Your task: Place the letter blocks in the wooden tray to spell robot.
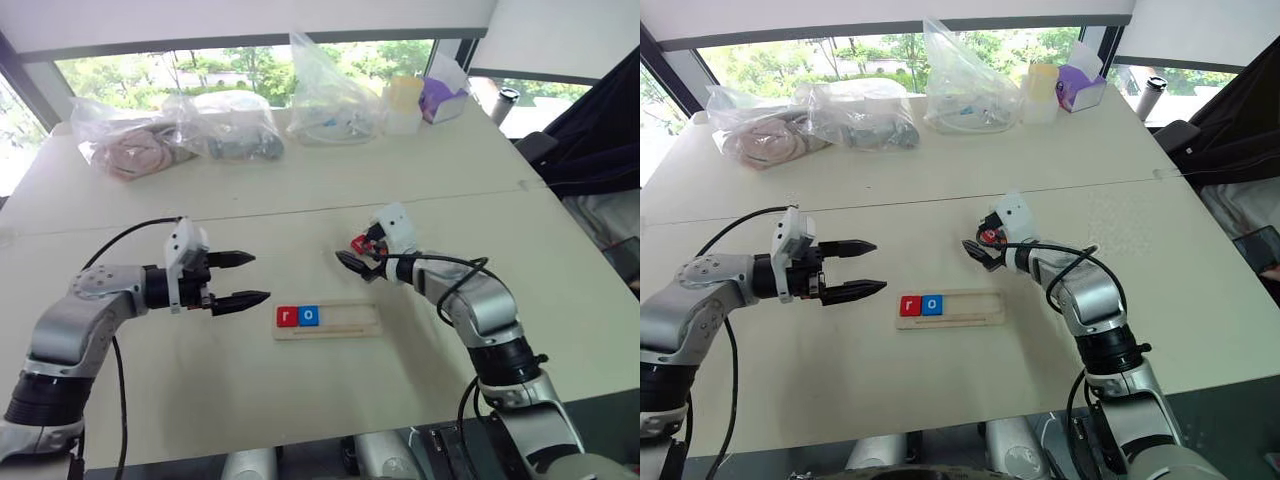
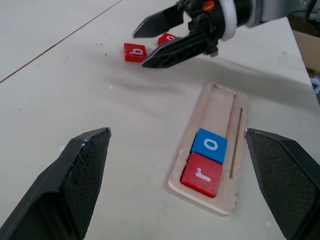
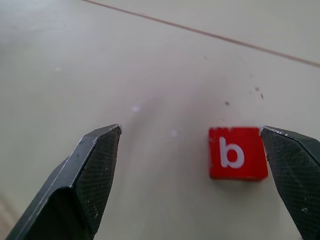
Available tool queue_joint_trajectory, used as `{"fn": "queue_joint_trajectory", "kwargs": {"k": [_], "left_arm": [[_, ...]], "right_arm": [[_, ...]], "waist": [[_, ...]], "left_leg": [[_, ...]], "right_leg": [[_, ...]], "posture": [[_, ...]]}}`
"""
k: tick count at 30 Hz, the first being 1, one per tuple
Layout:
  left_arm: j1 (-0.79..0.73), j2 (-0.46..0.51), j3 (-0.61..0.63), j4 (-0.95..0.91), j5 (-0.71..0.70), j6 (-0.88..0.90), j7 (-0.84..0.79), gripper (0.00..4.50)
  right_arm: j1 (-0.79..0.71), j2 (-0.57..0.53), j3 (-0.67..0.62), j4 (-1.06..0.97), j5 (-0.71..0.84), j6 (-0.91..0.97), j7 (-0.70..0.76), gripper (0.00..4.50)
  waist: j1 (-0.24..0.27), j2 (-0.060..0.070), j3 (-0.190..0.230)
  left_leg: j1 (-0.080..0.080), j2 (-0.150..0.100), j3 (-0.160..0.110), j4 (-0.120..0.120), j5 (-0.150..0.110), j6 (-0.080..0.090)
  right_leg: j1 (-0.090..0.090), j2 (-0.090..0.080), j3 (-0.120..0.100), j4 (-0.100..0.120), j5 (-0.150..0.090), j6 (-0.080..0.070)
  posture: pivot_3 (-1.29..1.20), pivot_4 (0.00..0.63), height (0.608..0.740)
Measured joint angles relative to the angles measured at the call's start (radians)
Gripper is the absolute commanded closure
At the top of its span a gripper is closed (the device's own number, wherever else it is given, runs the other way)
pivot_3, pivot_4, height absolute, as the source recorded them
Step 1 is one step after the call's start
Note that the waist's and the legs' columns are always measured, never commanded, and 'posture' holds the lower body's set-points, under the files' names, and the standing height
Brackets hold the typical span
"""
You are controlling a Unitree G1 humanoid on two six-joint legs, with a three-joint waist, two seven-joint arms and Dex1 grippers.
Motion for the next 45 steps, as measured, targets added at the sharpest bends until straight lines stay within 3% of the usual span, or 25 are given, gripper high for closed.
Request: {"fn": "queue_joint_trajectory", "kwargs": {"k": [8, 11, 15, 16, 24, 28, 34, 40, 45], "left_arm": [[0.008, -0.017, 0.000, -0.036, -0.027, 0.027, 0.049, 0.03], [0.008, -0.017, 0.000, -0.036, -0.028, 0.026, 0.052, 0.00], [0.008, -0.017, -0.003, -0.036, -0.027, 0.023, 0.056, 0.00], [0.008, -0.017, -0.003, -0.036, -0.027, 0.022, 0.056, 0.00], [0.016, -0.015, -0.022, -0.037, -0.015, 0.011, 0.029, 0.00], [0.014, -0.033, -0.049, -0.037, -0.008, -0.011, 0.021, 0.00], [0.018, -0.059, -0.097, -0.037, 0.005, -0.027, 0.007, 0.00], [-0.025, -0.088, -0.147, -0.029, 0.027, -0.059, -0.029, 0.00], [-0.085, -0.123, -0.183, 0.006, 0.044, -0.078, -0.047, 0.00]], "right_arm": [[-0.008, 0.042, 0.005, 0.068, -0.072, -0.027, -0.052, 0.00], [-0.008, 0.054, 0.004, 0.073, -0.082, -0.031, -0.054, 0.95], [-0.019, 0.067, 0.002, 0.091, -0.096, -0.033, -0.065, 3.06], [-0.021, 0.068, 0.002, 0.092, -0.101, -0.033, -0.065, 3.37], [0.018, 0.024, 0.005, 0.000, -0.142, 0.005, -0.078, 3.35], [0.153, -0.028, -0.086, -0.343, -0.118, 0.226, -0.096, 3.35], [0.359, 0.000, -0.253, -0.811, -0.063, 0.616, -0.111, 3.35], [0.527, 0.045, -0.327, -0.941, -0.053, 0.734, -0.126, 3.35], [0.542, 0.093, -0.357, -0.907, -0.065, 0.710, -0.156, 3.35]], "waist": [[-0.002, 0.000, 0.000], [-0.002, 0.000, 0.000], [-0.002, 0.000, 0.000], [-0.002, 0.000, 0.000], [0.001, 0.000, 0.000], [0.013, 0.001, 0.000], [0.023, 0.001, 0.000], [0.024, 0.001, 0.000], [0.020, 0.000, 0.000]], "left_leg": [[0.000, 0.000, 0.000, 0.000, 0.000, 0.000], [0.000, 0.000, 0.000, 0.000, 0.000, 0.000], [0.000, 0.000, 0.000, 0.000, 0.000, 0.000], [0.000, 0.000, 0.000, 0.000, 0.000, 0.000], [-0.002, 0.000, 0.000, 0.000, 0.000, 0.000], [-0.010, 0.000, 0.000, 0.001, 0.000, 0.000], [-0.009, 0.000, -0.001, 0.002, 0.000, 0.000], [-0.009, -0.001, 0.000, 0.004, 0.001, -0.001], [-0.009, -0.001, 0.000, 0.003, 0.001, -0.001]], "right_leg": [[0.000, 0.001, 0.000, 0.000, 0.000, 0.000], [0.000, 0.001, 0.000, 0.000, 0.000, 0.000], [0.000, 0.001, 0.000, 0.000, 0.000, 0.000], [0.000, 0.001, 0.000, 0.000, 0.000, 0.000], [-0.002, 0.000, 0.000, 0.000, 0.000, 0.000], [-0.009, 0.000, 0.000, 0.000, 0.000, 0.000], [-0.009, 0.001, 0.000, 0.001, -0.002, 0.002], [-0.008, 0.000, 0.000, 0.000, -0.003, -0.002], [-0.008, 0.001, 0.001, 0.000, -0.003, -0.002]], "posture": [[0.00, 0.150, 0.740], [0.00, 0.150, 0.740], [0.00, 0.150, 0.740], [0.00, 0.150, 0.740], [0.00, 0.150, 0.740], [0.00, 0.150, 0.740], [0.00, 0.150, 0.740], [0.00, 0.150, 0.740], [0.00, 0.150, 0.740]]}}
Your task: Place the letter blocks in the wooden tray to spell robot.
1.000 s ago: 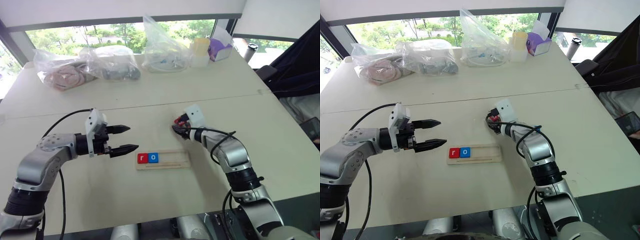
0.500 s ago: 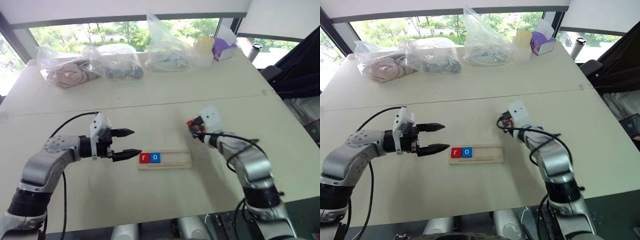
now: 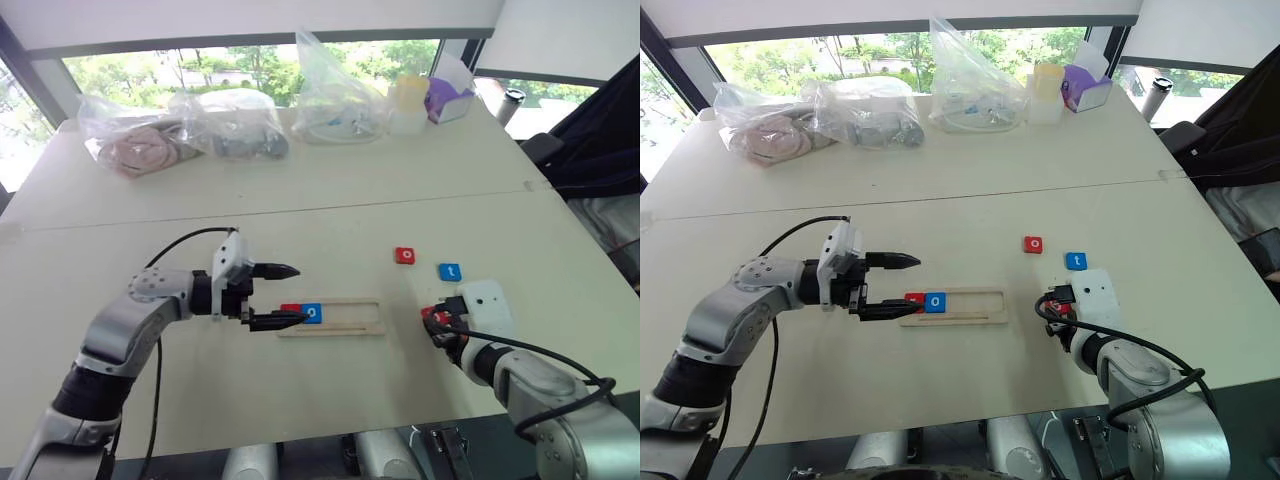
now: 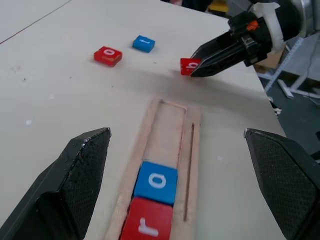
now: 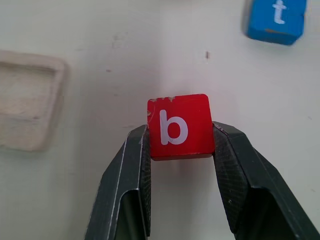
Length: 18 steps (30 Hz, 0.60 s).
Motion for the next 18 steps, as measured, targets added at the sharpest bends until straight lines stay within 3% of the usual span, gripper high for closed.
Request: {"fn": "queue_joint_trajectory", "kwargs": {"k": [2, 3, 4, 7, 10, 12, 15, 18], "left_arm": [[-0.016, -0.004, -0.005, 0.021, 0.009, -0.012, -0.011, 0.00], [-0.024, -0.008, -0.007, 0.035, 0.015, -0.019, -0.018, 0.00], [-0.027, -0.011, -0.008, 0.041, 0.019, -0.023, -0.021, 0.00], [-0.027, -0.014, -0.025, 0.049, 0.030, -0.032, -0.031, 0.00], [-0.026, -0.009, -0.025, 0.055, 0.038, -0.038, -0.043, 0.00], [-0.021, 0.001, -0.025, 0.055, 0.039, -0.042, -0.050, 0.00], [-0.007, 0.024, -0.023, 0.046, 0.039, -0.043, -0.063, 0.00], [0.003, 0.040, -0.019, 0.037, 0.037, -0.044, -0.074, 0.00]], "right_arm": [[-0.003, 0.019, -0.001, 0.041, -0.009, -0.026, -0.014, 3.35], [-0.006, 0.024, -0.001, 0.059, -0.009, -0.047, -0.019, 2.21], [-0.008, 0.025, -0.001, 0.070, -0.009, -0.061, -0.020, 1.86], [-0.008, 0.002, -0.002, 0.102, -0.004, -0.108, -0.003, 0.24], [-0.011, -0.131, -0.028, 0.133, 0.036, -0.130, 0.087, 0.06], [-0.010, -0.297, -0.064, 0.146, 0.101, -0.169, 0.217, 0.06], [0.022, -0.494, -0.109, 0.172, 0.178, -0.339, 0.443, 0.06], [0.072, -0.592, -0.116, 0.215, 0.199, -0.565, 0.623, 0.06]], "waist": [[0.000, 0.000, 0.000], [0.000, 0.000, 0.000], [0.000, 0.000, 0.000], [0.002, 0.000, 0.000], [0.004, 0.000, 0.000], [0.003, 0.001, 0.001], [0.001, 0.000, 0.000], [0.002, -0.001, 0.000]], "left_leg": [[0.000, 0.000, 0.000, -0.001, 0.000, 0.000], [0.000, 0.000, 0.000, -0.001, 0.000, 0.000], [0.000, 0.000, 0.000, -0.001, 0.000, 0.000], [0.000, 0.000, 0.000, 0.000, 0.000, 0.000], [-0.001, -0.001, 0.000, 0.001, 0.000, 0.000], [-0.001, -0.002, 0.001, 0.001, 0.000, 0.000], [0.001, -0.001, 0.001, -0.001, 0.000, 0.000], [0.001, 0.000, 0.000, -0.001, 0.000, 0.001]], "right_leg": [[0.000, 0.000, 0.000, 0.000, 0.000, 0.000], [0.000, 0.000, 0.000, 0.000, 0.000, 0.000], [0.000, 0.000, 0.000, 0.000, 0.000, 0.000], [0.000, 0.000, 0.000, 0.000, 0.000, 0.000], [0.001, -0.001, 0.000, -0.001, 0.000, 0.000], [0.001, -0.002, 0.002, -0.001, 0.000, 0.000], [0.001, 0.000, 0.001, -0.001, 0.000, 0.001], [0.002, 0.002, 0.001, -0.001, 0.000, 0.001]], "posture": [[0.00, 0.150, 0.740], [0.00, 0.150, 0.740], [0.00, 0.150, 0.740], [0.00, 0.150, 0.740], [0.00, 0.150, 0.740], [0.00, 0.150, 0.740], [0.00, 0.150, 0.740], [0.00, 0.150, 0.740]]}}
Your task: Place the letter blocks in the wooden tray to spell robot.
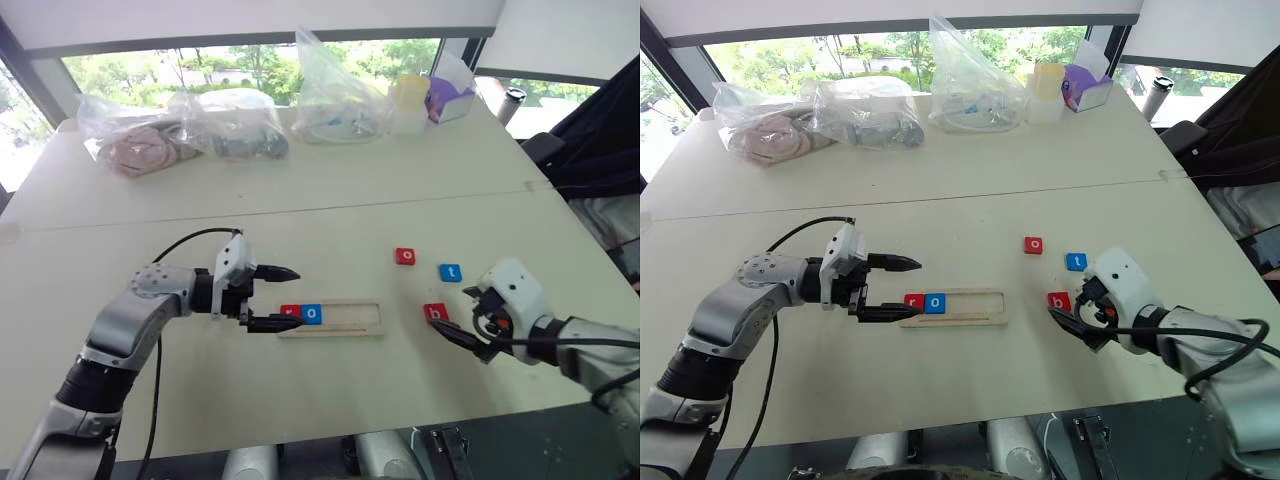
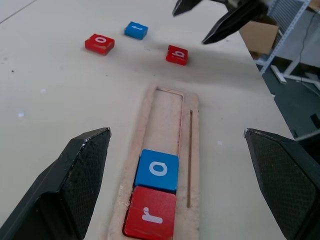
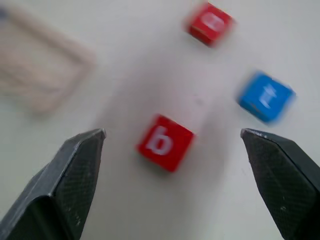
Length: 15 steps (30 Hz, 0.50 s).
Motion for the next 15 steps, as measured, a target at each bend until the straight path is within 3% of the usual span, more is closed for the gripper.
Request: {"fn": "queue_joint_trajectory", "kwargs": {"k": [4, 8, 15], "left_arm": [[0.002, 0.009, 0.002, 0.000, 0.011, -0.018, -0.003, 0.00], [0.007, 0.023, 0.023, 0.003, 0.011, -0.017, 0.001, 0.00], [0.033, 0.060, 0.052, -0.002, 0.011, -0.021, -0.013, 0.00]], "right_arm": [[0.062, -0.101, 0.054, 0.187, -0.039, -0.331, 0.198, 0.06], [0.010, -0.128, 0.129, 0.363, -0.086, -0.531, 0.284, 0.06], [-0.136, -0.123, 0.249, 0.540, -0.134, -0.679, 0.322, 0.06]], "waist": [[0.001, -0.001, 0.001], [-0.002, -0.001, 0.001], [0.001, -0.001, 0.001]], "left_leg": [[0.000, 0.000, 0.001, 0.002, 0.000, 0.000], [0.001, -0.001, 0.001, 0.003, 0.000, 0.000], [0.001, 0.000, 0.001, 0.002, 0.000, 0.000]], "right_leg": [[0.001, -0.001, 0.001, 0.000, 0.000, 0.000], [0.002, -0.001, 0.001, 0.000, 0.000, -0.001], [0.001, -0.001, 0.001, 0.001, 0.001, 0.000]], "posture": [[0.00, 0.150, 0.740], [0.00, 0.150, 0.740], [0.00, 0.150, 0.740]]}}
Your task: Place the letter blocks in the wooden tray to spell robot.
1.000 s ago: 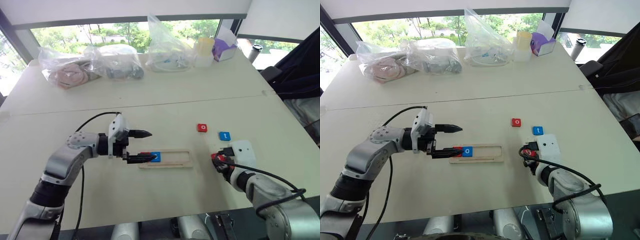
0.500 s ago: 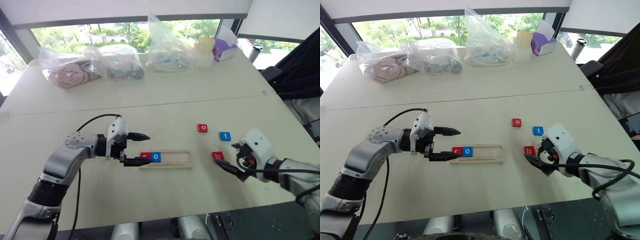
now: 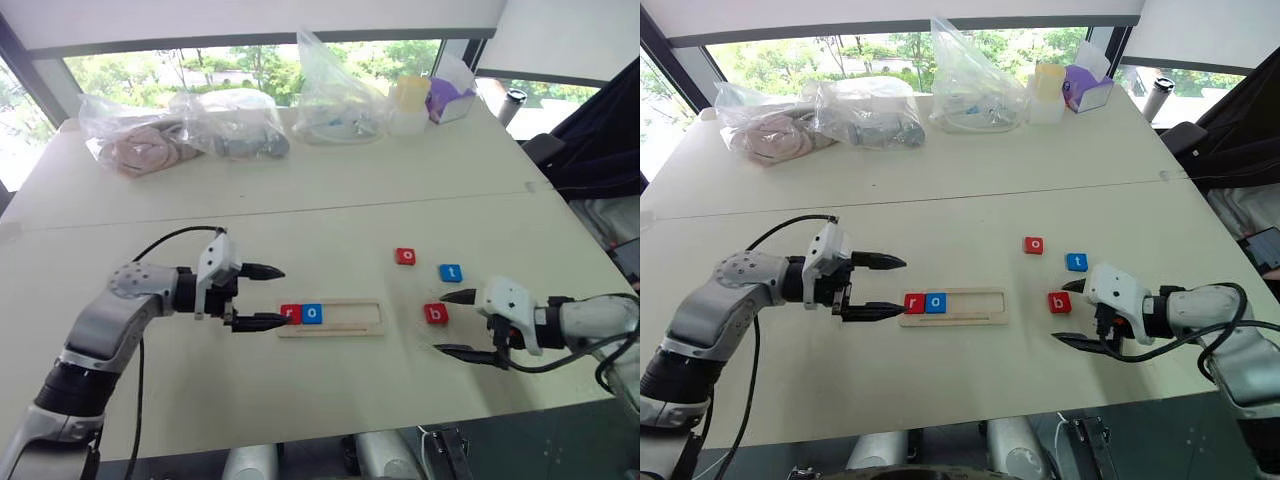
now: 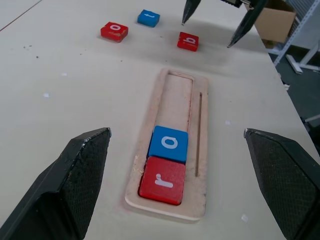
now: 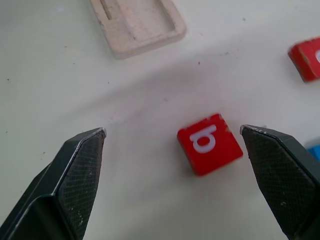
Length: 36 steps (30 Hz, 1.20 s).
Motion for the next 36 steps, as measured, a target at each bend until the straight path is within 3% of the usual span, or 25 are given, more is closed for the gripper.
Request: {"fn": "queue_joint_trajectory", "kwargs": {"k": [8, 11, 16, 21, 26, 30, 36], "left_arm": [[0.023, 0.007, 0.012, -0.021, 0.000, -0.011, 0.003, 0.00], [0.021, 0.005, 0.012, -0.023, 0.003, -0.018, 0.007, 0.00], [0.020, 0.003, 0.011, -0.023, 0.013, -0.029, 0.010, 0.00], [0.019, 0.000, 0.012, -0.022, 0.023, -0.035, 0.024, 0.00], [0.014, 0.000, 0.012, -0.023, 0.023, -0.035, 0.025, 0.00], [0.021, 0.021, 0.013, -0.026, 0.021, -0.035, 0.003, 0.00], [0.046, 0.052, 0.021, -0.047, 0.020, -0.038, -0.017, 0.00]], "right_arm": [[-0.054, 0.023, 0.094, 0.115, -0.041, -0.090, 0.016, 0.06], [-0.079, 0.030, 0.104, 0.163, -0.054, -0.120, 0.015, 0.86], [-0.101, 0.034, 0.109, 0.193, -0.074, -0.155, 0.009, 3.33], [-0.119, 0.035, 0.111, 0.176, -0.071, -0.117, 0.008, 3.35], [-0.217, 0.084, 0.145, 0.022, -0.019, 0.003, 0.004, 3.35], [-0.308, 0.159, 0.241, -0.085, 0.001, 0.113, -0.014, 3.35], [-0.395, 0.274, 0.420, -0.071, -0.081, 0.148, -0.064, 3.35]], "waist": [[0.002, 0.000, 0.000], [0.002, 0.000, 0.000], [0.002, 0.000, 0.000], [0.002, 0.000, 0.000], [-0.002, 0.000, 0.000], [0.001, 0.000, 0.000], [0.001, 0.000, 0.000]], "left_leg": [[0.000, 0.000, 0.000, 0.001, 0.000, 0.000], [0.000, 0.000, 0.000, 0.001, 0.000, 0.000], [0.001, 0.000, 0.000, 0.001, 0.000, 0.000], [0.001, 0.000, 0.000, 0.001, 0.000, 0.000], [0.003, 0.000, 0.000, 0.000, 0.000, 0.000], [0.003, 0.001, -0.001, 0.000, 0.000, 0.000], [0.003, 0.000, 0.000, 0.001, 0.000, 0.000]], "right_leg": [[0.000, 0.000, 0.000, 0.000, 0.001, 0.001], [0.000, 0.000, 0.000, 0.001, 0.002, 0.000], [0.001, 0.000, 0.000, 0.001, 0.002, 0.000], [0.001, 0.000, 0.000, 0.002, 0.002, 0.000], [0.001, 0.001, 0.000, 0.004, 0.002, 0.001], [0.001, 0.001, 0.000, 0.004, 0.003, 0.000], [0.001, 0.000, 0.000, 0.004, 0.002, -0.001]], "posture": [[0.00, 0.150, 0.740], [0.00, 0.150, 0.740], [0.00, 0.150, 0.740], [0.00, 0.150, 0.740], [0.00, 0.150, 0.740], [0.00, 0.150, 0.740], [0.00, 0.150, 0.740]]}}
